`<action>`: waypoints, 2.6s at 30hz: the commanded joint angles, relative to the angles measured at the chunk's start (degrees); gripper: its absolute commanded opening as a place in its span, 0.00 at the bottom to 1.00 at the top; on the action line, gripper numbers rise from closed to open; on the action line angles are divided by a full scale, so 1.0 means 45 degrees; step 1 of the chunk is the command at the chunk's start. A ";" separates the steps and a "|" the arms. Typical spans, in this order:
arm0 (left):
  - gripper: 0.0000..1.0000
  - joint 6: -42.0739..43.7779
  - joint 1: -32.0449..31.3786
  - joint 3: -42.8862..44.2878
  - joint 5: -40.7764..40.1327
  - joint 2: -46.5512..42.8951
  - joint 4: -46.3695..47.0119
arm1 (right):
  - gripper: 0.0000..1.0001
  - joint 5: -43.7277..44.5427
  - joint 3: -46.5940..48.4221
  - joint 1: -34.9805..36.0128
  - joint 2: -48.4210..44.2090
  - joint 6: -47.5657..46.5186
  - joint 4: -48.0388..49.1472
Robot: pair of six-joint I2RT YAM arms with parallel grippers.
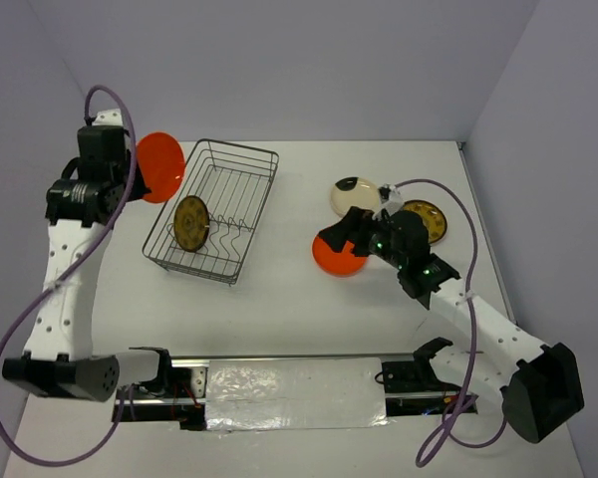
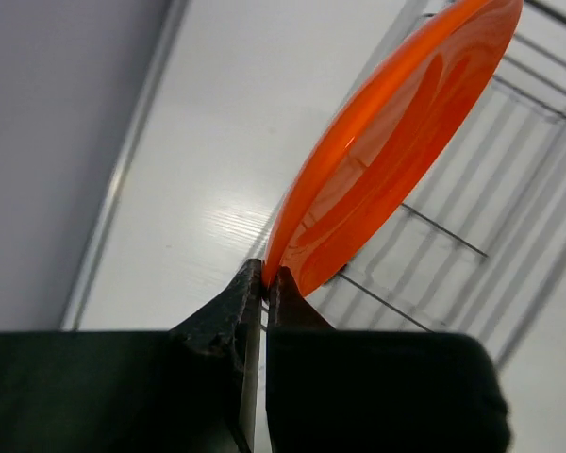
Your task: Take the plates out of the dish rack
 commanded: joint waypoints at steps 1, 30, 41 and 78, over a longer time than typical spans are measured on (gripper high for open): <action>0.00 -0.0352 -0.0166 -0.0101 0.4018 -0.1509 0.0569 | 1.00 -0.4323 0.1665 0.1475 0.0578 -0.0617 0.3683; 1.00 -0.0667 -0.1611 -0.3561 0.1828 -0.1417 0.2139 | 0.01 0.1399 0.2550 -0.1150 0.3274 0.0243 -0.0691; 0.99 -0.0237 -0.1611 -0.4613 0.1216 0.0129 0.2606 | 0.15 0.0302 0.3309 -0.2169 0.6319 -0.1029 -0.1136; 0.18 0.0154 -0.1553 -0.2622 -0.1497 0.4602 0.1454 | 1.00 0.6844 0.5049 0.2381 0.3668 -0.2671 -0.8560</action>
